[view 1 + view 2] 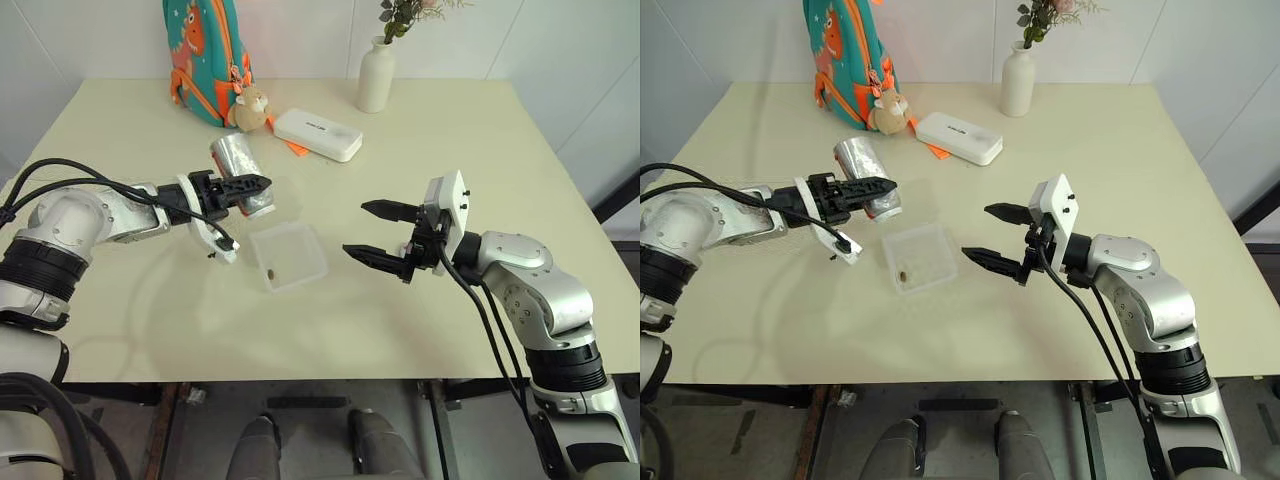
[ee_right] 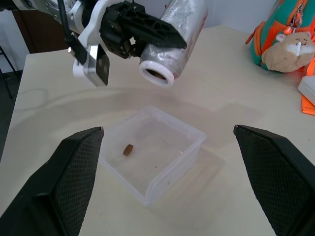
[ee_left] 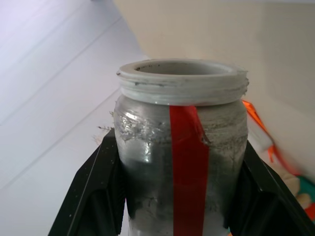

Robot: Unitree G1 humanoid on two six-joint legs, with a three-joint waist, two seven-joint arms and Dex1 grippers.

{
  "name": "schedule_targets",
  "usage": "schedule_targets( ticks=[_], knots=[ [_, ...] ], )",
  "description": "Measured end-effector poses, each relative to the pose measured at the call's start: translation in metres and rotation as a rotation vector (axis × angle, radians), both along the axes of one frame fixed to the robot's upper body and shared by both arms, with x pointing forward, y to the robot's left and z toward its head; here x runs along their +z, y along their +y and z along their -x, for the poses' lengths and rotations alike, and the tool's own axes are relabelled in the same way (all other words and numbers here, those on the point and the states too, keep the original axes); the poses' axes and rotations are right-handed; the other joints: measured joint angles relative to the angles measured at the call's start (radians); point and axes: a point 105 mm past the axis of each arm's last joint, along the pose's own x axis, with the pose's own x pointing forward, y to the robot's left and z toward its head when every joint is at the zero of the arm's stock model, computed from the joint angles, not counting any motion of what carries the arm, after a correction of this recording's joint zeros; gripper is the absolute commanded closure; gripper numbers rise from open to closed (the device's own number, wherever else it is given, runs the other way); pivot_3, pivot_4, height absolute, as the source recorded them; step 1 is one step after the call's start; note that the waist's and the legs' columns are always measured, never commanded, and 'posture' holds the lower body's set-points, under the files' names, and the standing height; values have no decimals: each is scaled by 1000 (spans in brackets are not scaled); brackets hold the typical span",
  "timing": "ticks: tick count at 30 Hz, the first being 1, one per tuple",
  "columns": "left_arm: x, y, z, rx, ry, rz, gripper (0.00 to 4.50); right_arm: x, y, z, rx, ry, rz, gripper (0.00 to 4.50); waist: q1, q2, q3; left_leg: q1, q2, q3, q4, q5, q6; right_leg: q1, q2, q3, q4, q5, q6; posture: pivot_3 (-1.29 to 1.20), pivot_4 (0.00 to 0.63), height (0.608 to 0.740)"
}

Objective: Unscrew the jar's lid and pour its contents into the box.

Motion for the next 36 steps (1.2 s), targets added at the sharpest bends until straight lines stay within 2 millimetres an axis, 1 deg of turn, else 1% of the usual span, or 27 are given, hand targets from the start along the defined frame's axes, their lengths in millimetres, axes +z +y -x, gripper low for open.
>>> schedule_targets(
  ticks=[1,2,3,4,5,7,8,9,10,13,15,18,19,21,24,26,30,36],
  knots=[
    [3,2,0,14,32,52,2301,0,0,0,0,0,0,36,0,0,0,0,0,0,0,0,0,0,0,0,0,0,0,0,150,740],
    [9,6,0,39,79,162,2301,0,0,0,0,1,-1,36,-1,0,0,1,0,1,0,0,0,0,0,1,0,0,0,0,150,740],
    [12,8,0,50,104,221,2301,-1,0,0,-1,3,-1,36,-1,0,0,1,0,1,0,0,0,0,0,1,1,0,0,0,150,740],
    [13,13,-1,77,165,315,2301,-1,0,0,1,4,0,36,-1,0,0,0,0,1,0,0,0,-1,0,1,2,0,0,0,150,740],
    [14,18,-4,113,234,431,2301,-2,0,1,2,5,2,36,-1,0,0,1,0,2,1,0,0,-1,0,1,3,0,0,0,150,740],
    [17,29,-14,184,382,722,2301,-2,-1,2,14,3,10,36,0,0,0,0,0,1,2,0,0,-1,0,1,5,0,-1,0,150,740],
    [17,39,-19,221,463,869,2301,-2,-1,3,21,-6,15,36,-1,0,0,1,0,1,3,0,1,-1,1,1,6,0,-1,0,150,740],
    [17,49,-21,253,508,957,2301,-2,-1,3,21,-12,21,36,-3,0,0,1,0,1,3,0,1,-1,1,1,6,0,-1,0,150,740],
    [20,62,-25,288,568,1102,2301,-3,-3,3,23,-19,35,36,-5,0,0,1,0,1,3,0,1,-1,1,1,7,0,0,0,150,740],
    [28,107,-29,343,691,1510,2301,-3,-5,4,34,-48,62,36,-16,-1,0,2,0,0,4,1,1,-1,1,1,8,0,0,0,150,740],
    [22,133,-28,366,772,1753,2301,-4,-7,4,42,-64,84,36,-25,-1,0,2,0,0,4,1,1,-1,1,1,9,0,0,0,150,740],
    [7,160,-24,341,858,2051,2301,-6,-9,3,56,-80,111,36,-30,-1,-1,2,0,0,5,1,1,-1,1,1,9,0,0,0,150,740],
    [1,166,-22,336,880,2120,2301,-7,-10,2,59,-84,118,36,-31,-1,-1,2,0,-1,5,1,1,-1,1,1,10,0,0,0,150,740],
    [-10,177,-18,340,905,2193,2301,-8,-11,0,63,-90,130,36,-31,-1,-1,2,0,-1,5,1,0,-1,1,1,10,0,0,0,150,740],
    [-29,189,-13,362,902,2245,2301,-10,-11,-2,69,-100,151,36,-30,-1,-1,2,0,-1,5,2,0,-1,1,1,10,0,0,0,150,740],
    [-40,194,-10,352,871,2250,2301,-12,-11,-2,71,-102,160,36,-28,-2,-1,2,0,-1,5,2,-1,-1,1,1,10,0,0,0,150,740],
    [-53,188,-7,290,868,2195,2301,-15,-11,-3,72,-104,171,36,-26,-2,-1,2,0,0,5,2,-1,-1,1,1,9,0,0,0,150,740],
    [-63,191,-2,251,852,2193,2301,-15,-11,-4,66,-106,175,36,-28,-3,-1,2,0,0,5,2,-1,-1,1,1,9,0,0,0,150,740]
  ],
)
